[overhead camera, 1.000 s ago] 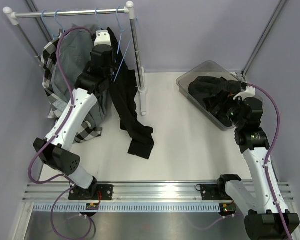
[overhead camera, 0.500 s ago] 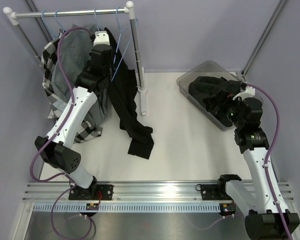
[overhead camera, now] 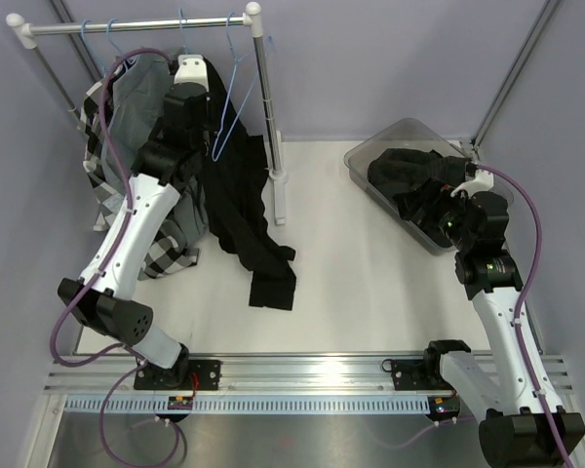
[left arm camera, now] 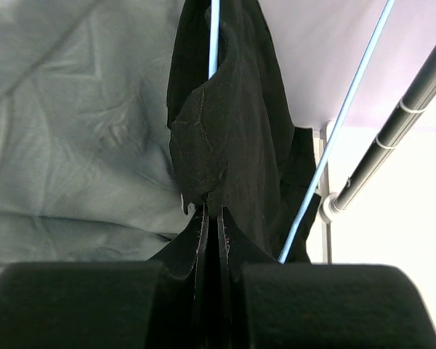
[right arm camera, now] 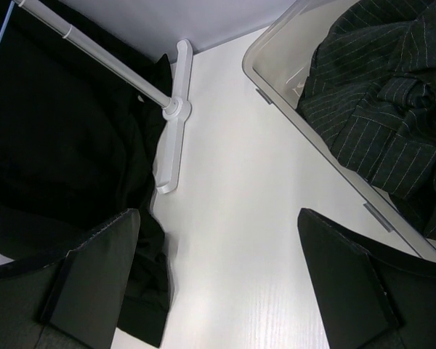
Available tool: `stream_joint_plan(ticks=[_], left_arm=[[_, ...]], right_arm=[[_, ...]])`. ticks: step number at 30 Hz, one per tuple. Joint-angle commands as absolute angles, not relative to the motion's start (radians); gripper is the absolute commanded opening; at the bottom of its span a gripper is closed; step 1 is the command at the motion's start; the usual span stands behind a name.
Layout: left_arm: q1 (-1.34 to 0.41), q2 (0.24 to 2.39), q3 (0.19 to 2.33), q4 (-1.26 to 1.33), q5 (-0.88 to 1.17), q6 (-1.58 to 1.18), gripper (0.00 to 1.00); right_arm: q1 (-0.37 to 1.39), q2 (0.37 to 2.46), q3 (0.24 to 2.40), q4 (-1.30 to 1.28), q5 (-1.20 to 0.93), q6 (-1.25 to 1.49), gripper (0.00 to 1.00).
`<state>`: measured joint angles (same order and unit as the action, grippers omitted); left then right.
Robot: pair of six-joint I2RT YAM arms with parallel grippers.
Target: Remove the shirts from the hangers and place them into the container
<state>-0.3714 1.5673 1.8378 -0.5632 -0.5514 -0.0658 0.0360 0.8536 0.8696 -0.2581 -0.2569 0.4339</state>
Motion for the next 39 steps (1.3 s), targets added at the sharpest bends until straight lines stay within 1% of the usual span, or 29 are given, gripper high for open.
stream_joint_plan(ticks=[1, 8, 11, 16, 21, 24, 28, 30, 37, 39], left_arm=[[-0.364, 1.444, 1.870, -0.502, -0.542, -0.047, 0.00], [-0.364, 1.342, 1.761, -0.491, -0.514, -0.031, 0.00], [-0.364, 1.267, 1.677, -0.494, -0.508, -0.058, 0.00], [-0.365, 1.086, 1.444, -0.524, -0.500, -0.124, 0.00], [-0.364, 0.925, 1.280, -0.606, -0.471, -0.166, 0.00], [-0.365, 0.841, 1.197, -0.662, -0.411, -0.198, 0.00], [-0.365, 0.770, 1.099, -0.718, -0.237, -0.225, 0.00], [-0.365, 0.738, 1.054, -0.744, -0.192, -0.226, 0.00], [-0.365, 0.631, 1.009, -0.781, 0.042, -0.201, 0.00], [-0.365, 0.617, 1.015, -0.793, 0.077, -0.195, 0.00]], right_arm=[[0.052, 0.851, 0.864, -0.219, -0.279, 0.428, 0.99], [0.060, 0.864, 0.864, -0.221, -0.279, 0.420, 0.99], [0.061, 0.862, 0.862, -0.224, -0.272, 0.416, 0.99], [0.061, 0.870, 0.861, -0.219, -0.265, 0.414, 0.99], [0.064, 0.887, 0.859, -0.212, -0.265, 0.411, 1.00], [0.069, 0.894, 0.856, -0.207, -0.265, 0.410, 0.99], [0.078, 0.903, 0.856, -0.206, -0.261, 0.400, 0.99], [0.078, 0.905, 0.861, -0.210, -0.258, 0.396, 0.99], [0.094, 0.914, 0.856, -0.202, -0.261, 0.391, 1.00], [0.095, 0.920, 0.857, -0.202, -0.259, 0.390, 1.00]])
